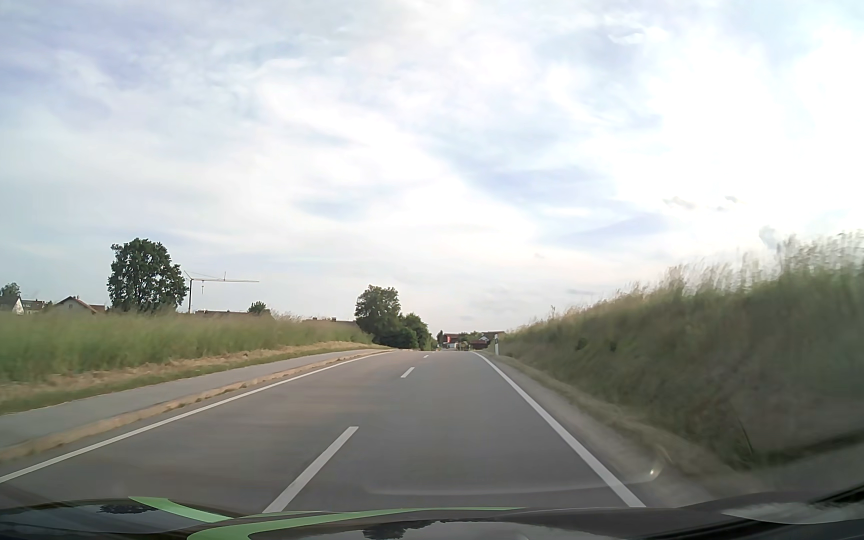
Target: Follow the waypoints while adhering to traffic rules and regulations
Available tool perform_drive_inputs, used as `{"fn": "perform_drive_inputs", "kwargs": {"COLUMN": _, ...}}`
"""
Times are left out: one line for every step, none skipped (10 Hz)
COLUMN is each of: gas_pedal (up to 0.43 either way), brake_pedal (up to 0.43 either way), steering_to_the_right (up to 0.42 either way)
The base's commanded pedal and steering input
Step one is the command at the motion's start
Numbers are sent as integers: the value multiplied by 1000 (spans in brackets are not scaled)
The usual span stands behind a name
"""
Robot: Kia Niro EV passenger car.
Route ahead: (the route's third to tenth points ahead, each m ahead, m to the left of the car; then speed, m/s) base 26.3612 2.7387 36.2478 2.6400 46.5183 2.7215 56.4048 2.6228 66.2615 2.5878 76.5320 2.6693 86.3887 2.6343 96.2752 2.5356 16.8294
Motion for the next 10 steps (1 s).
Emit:
{"fn": "perform_drive_inputs", "kwargs": {"gas_pedal": 287, "brake_pedal": 0, "steering_to_the_right": -1}}
{"fn": "perform_drive_inputs", "kwargs": {"gas_pedal": 197, "brake_pedal": 0, "steering_to_the_right": -1}}
{"fn": "perform_drive_inputs", "kwargs": {"gas_pedal": 177, "brake_pedal": 0, "steering_to_the_right": 0}}
{"fn": "perform_drive_inputs", "kwargs": {"gas_pedal": 177, "brake_pedal": 0, "steering_to_the_right": 2}}
{"fn": "perform_drive_inputs", "kwargs": {"gas_pedal": 110, "brake_pedal": 0, "steering_to_the_right": 4}}
{"fn": "perform_drive_inputs", "kwargs": {"gas_pedal": 8, "brake_pedal": 0, "steering_to_the_right": 4}}
{"fn": "perform_drive_inputs", "kwargs": {"gas_pedal": 0, "brake_pedal": 0, "steering_to_the_right": 4}}
{"fn": "perform_drive_inputs", "kwargs": {"gas_pedal": 0, "brake_pedal": 0, "steering_to_the_right": 2}}
{"fn": "perform_drive_inputs", "kwargs": {"gas_pedal": 59, "brake_pedal": 0, "steering_to_the_right": 2}}
{"fn": "perform_drive_inputs", "kwargs": {"gas_pedal": 98, "brake_pedal": 0, "steering_to_the_right": 1}}
